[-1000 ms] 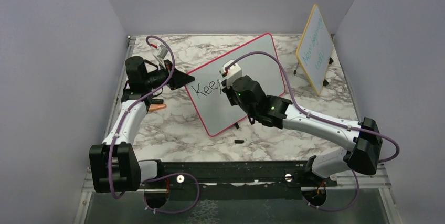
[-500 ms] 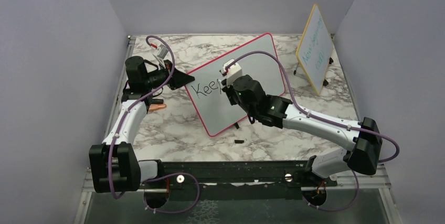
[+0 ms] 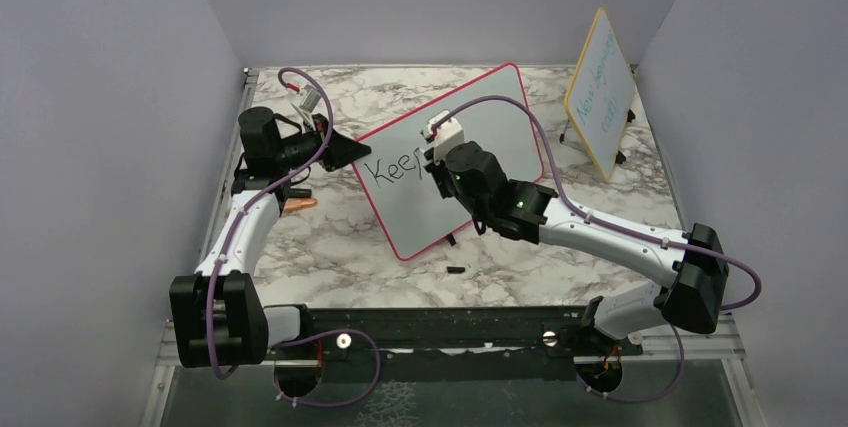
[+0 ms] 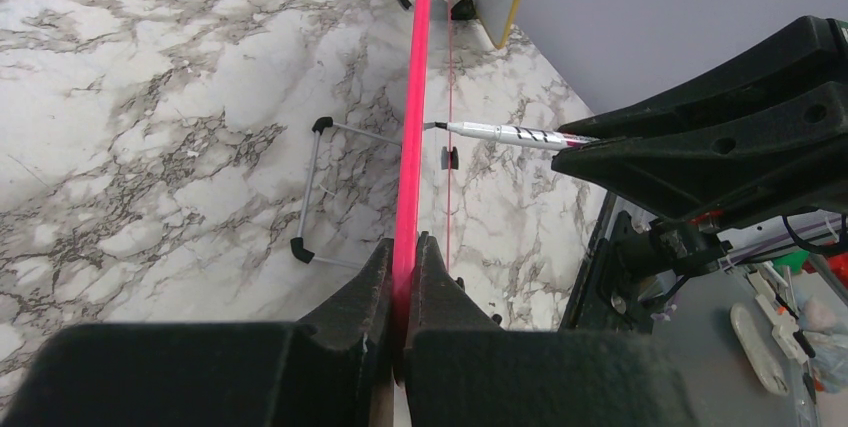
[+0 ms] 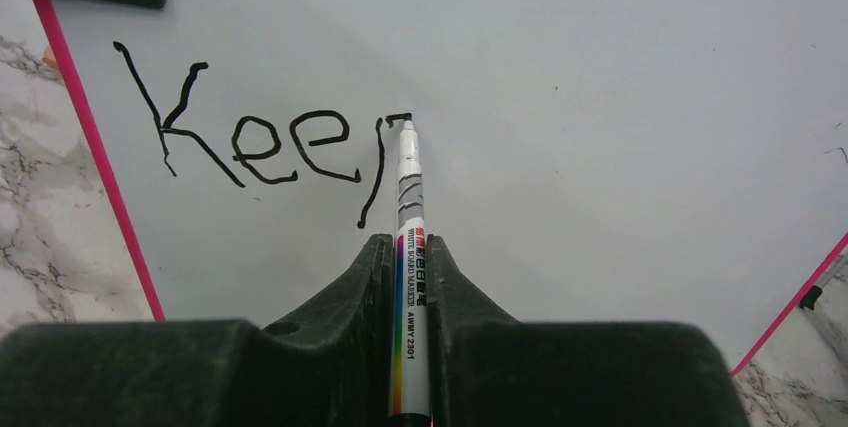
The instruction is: Write a sentence on the whiteboard
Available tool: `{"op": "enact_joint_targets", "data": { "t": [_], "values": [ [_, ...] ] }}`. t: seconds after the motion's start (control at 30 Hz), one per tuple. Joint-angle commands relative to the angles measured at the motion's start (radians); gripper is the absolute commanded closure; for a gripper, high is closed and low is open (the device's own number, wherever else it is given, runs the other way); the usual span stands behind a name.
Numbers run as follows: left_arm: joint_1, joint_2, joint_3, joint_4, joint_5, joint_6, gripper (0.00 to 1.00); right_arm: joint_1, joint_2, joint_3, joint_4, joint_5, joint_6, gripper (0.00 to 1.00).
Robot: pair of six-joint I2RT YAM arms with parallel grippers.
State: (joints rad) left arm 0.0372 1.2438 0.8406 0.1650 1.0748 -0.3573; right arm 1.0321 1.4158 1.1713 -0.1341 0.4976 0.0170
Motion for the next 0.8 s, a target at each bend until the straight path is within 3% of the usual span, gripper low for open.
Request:
{"op": "enact_joint_targets", "data": {
  "t": [0.0,0.77],
  "values": [
    [-0.016,0.022,-0.005,-0.062,-0.028,0.081,1.0,-0.014,0.011,-0.01,0.014,0.052,-0.004,1.0],
    [-0.016,0.025,-0.001,-0.067,-0.031,0.083,1.0,-0.017,-0.001,-0.027,-0.111,-0.03,0.052,0.99]
  ]
}}
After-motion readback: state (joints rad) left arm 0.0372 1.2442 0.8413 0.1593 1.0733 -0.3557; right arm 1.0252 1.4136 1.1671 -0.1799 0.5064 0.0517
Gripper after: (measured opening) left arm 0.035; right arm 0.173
